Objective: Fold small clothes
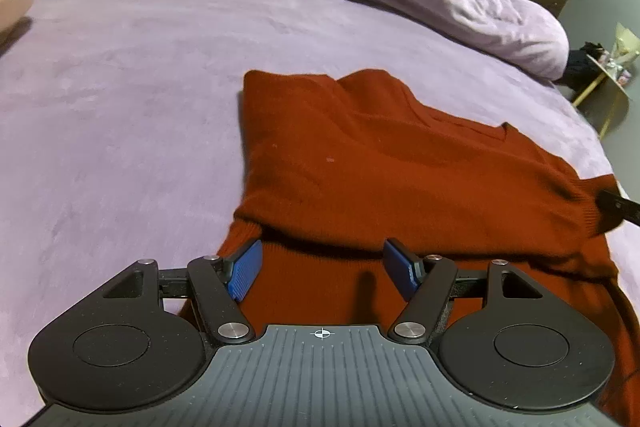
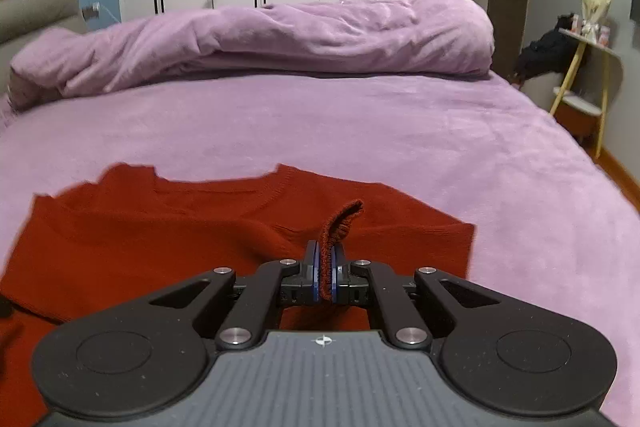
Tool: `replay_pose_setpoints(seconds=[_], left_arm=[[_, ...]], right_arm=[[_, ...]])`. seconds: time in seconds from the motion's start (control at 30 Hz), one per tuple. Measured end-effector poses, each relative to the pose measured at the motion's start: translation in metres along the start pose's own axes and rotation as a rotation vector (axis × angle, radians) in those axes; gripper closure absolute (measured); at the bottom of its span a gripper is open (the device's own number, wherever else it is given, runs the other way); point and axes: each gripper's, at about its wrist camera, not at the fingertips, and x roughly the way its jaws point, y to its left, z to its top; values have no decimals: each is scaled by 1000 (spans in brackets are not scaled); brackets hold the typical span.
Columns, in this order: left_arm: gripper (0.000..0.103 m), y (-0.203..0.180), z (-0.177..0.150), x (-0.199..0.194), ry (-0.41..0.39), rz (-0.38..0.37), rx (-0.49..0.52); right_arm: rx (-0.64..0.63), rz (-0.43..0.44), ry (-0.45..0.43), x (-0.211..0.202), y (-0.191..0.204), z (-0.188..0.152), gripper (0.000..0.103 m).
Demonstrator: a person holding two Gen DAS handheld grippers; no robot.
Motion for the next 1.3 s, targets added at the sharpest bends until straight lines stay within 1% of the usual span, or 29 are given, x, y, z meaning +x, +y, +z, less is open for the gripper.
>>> replay_pose_setpoints(seconds=[0.07,0.17,0.23,0.27,0.3,0.37,0.4,0.43,0.47,0.5,0.53,0.57,0.6,0.63,0.7,0.73,0.77,0.83,0.87,0.9,0.97,1.0,1.07,1.13,1.17,1.23,1.27,1.3], left_arm=[[31,-1,4,3,3,4,-6],[32,-4,8,3,1,-9,10],[31,-8,9,1,-13,19,36],[31,-10,9,-2,-21,44,45],[31,-10,10,-7,-33,49,41],[29,-13,12,-17,-68,9,46],[27,-16,14,-19,-80,1,55],[27,-20,17,-18,-89,-1,67],[27,-26,20,-13,-91,-3,84],[27,-32,23,-7,-85,1,101],[27,-40,26,3,-76,5,119],[26,-47,29,12,-65,-2,136],[26,-52,31,22,-55,-7,149],[26,-56,32,31,-47,-2,152],[27,-62,34,53,-20,11,156],[27,-64,35,63,-13,29,156],[27,-65,35,69,-17,42,162],[24,-68,37,82,-49,68,193],[23,-69,39,87,-58,80,202],[18,-71,41,93,-65,92,209],[12,-76,44,103,-77,125,244],[10,-78,45,105,-82,138,262],[10,-78,45,102,-84,139,268],[10,-73,43,95,-68,122,243],[10,-68,40,88,-56,103,226],[11,-59,33,78,-47,71,201],[11,-53,27,72,-46,52,194],[11,-49,24,69,-45,41,191]], right_arm=[[-22,-26,-18,0,-3,-1,98],[-29,-128,-29,6,-10,-2,99],[15,-175,-11,15,-20,-5,98],[38,-188,8,21,-25,-7,97],[52,-218,34,28,-30,-10,96],[89,-287,70,34,-38,-17,96],[148,-300,58,29,-44,-20,91],[198,-286,23,21,-47,-22,89],[243,-239,-28,11,-45,-24,89],[252,-175,-60,7,-38,-25,88],[238,-92,-79,6,-28,-25,84],[196,9,-80,7,-12,-25,78],[157,70,-69,10,0,-24,77],[97,111,-45,16,16,-24,77],[4,101,-14,30,34,-25,78],[-30,69,3,38,37,-27,78],[-57,16,22,48,35,-28,79],[-69,-32,-11,55,22,-28,87],[-78,-75,-18,59,16,-25,97],[-78,-104,-28,64,7,-23,103],[-57,-98,-27,74,-9,-20,103],[-68,-106,-29,76,-8,-18,103],[-94,-124,-35,79,-4,-18,103],[-84,-105,-35,73,-5,-20,103],[-55,-69,-25,66,-7,-20,100],[-5,-1,-5,50,-12,-21,86],[0,38,9,38,-13,-28,71],[-17,47,33,35,-17,-34,67]])
